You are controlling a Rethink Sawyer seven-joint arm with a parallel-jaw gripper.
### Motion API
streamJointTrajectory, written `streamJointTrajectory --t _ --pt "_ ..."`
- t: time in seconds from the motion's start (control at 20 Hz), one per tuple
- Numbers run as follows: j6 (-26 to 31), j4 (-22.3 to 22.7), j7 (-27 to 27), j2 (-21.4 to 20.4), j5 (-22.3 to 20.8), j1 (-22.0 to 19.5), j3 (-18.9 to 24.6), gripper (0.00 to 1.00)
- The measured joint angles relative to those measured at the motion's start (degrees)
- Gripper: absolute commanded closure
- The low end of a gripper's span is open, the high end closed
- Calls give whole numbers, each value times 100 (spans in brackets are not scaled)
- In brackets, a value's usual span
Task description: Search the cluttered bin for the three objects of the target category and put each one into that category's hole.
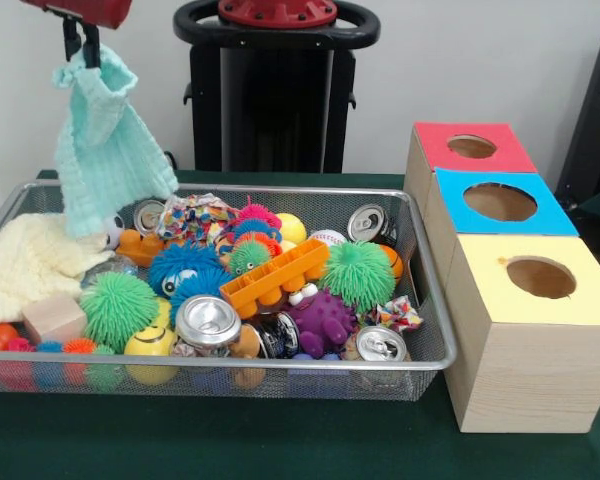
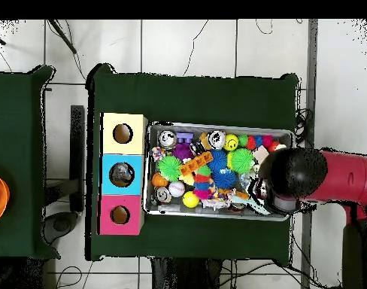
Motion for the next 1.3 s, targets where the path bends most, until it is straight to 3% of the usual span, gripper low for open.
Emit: streamJointTrajectory --t 0.2,0.5,1.3 --pt "731 -480 0 -14 2 183 126 100" --pt "1276 -935 0 -21 1 414 193 100" --pt "1413 -1685 0 -51 -7 1237 213 100"
